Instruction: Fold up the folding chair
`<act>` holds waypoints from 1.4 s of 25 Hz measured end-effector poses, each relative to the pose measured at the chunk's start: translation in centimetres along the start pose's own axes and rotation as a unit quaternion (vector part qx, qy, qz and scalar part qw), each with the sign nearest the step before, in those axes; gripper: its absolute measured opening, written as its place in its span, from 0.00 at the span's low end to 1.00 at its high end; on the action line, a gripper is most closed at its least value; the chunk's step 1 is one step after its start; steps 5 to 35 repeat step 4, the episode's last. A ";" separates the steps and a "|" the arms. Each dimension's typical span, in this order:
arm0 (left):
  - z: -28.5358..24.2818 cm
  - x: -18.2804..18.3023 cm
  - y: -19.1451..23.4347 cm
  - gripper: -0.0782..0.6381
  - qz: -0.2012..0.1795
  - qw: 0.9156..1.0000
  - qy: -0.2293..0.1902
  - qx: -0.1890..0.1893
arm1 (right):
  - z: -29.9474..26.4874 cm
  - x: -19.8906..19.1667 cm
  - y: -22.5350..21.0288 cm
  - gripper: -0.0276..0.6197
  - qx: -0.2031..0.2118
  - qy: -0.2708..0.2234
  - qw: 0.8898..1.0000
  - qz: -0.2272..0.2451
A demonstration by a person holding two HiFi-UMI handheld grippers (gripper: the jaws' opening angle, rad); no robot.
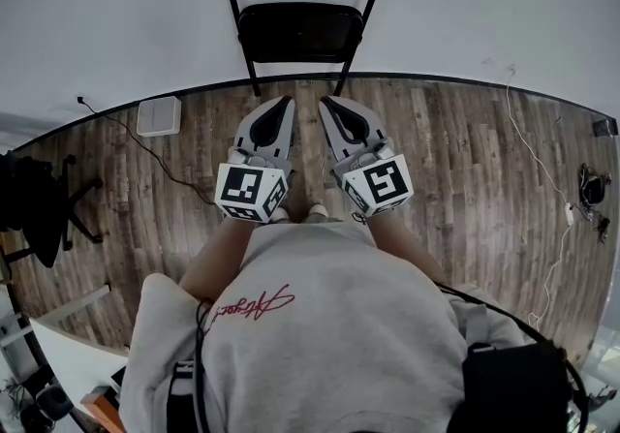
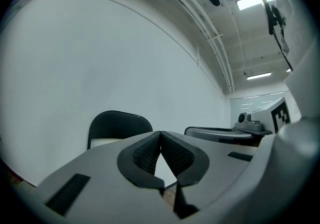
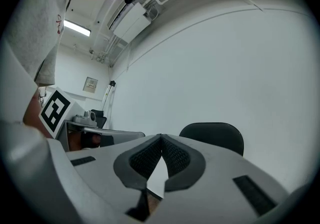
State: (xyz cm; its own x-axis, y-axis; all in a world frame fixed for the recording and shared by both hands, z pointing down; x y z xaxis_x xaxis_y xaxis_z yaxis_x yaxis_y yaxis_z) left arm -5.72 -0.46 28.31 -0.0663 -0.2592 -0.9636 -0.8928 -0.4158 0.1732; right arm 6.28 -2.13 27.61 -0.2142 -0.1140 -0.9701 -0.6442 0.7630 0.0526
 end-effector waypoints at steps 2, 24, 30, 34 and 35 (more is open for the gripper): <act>0.0 0.1 -0.2 0.13 -0.003 1.000 -0.001 0.001 | 0.2 -0.1 -0.1 0.07 0.003 -0.001 1.000 0.001; 0.1 0.1 -0.4 0.13 -0.005 1.000 -0.002 0.003 | 0.4 -0.3 -0.2 0.07 0.005 -0.001 1.000 0.000; 0.1 0.1 -0.4 0.13 -0.005 1.000 -0.002 0.003 | 0.4 -0.3 -0.2 0.07 0.005 -0.001 1.000 0.000; 0.1 0.1 -0.4 0.13 -0.005 1.000 -0.002 0.003 | 0.4 -0.3 -0.2 0.07 0.005 -0.001 1.000 0.000; 0.1 0.1 -0.4 0.13 -0.005 1.000 -0.002 0.003 | 0.4 -0.3 -0.2 0.07 0.005 -0.001 1.000 0.000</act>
Point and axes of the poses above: the fingertips, and each gripper's own axes: z backward along the fingers, y to its left, x out of its top, the point moved 6 cm from there along z, backward along the fingers, and after that the axes turned 14 degrees about y, right-handed, at the moved point
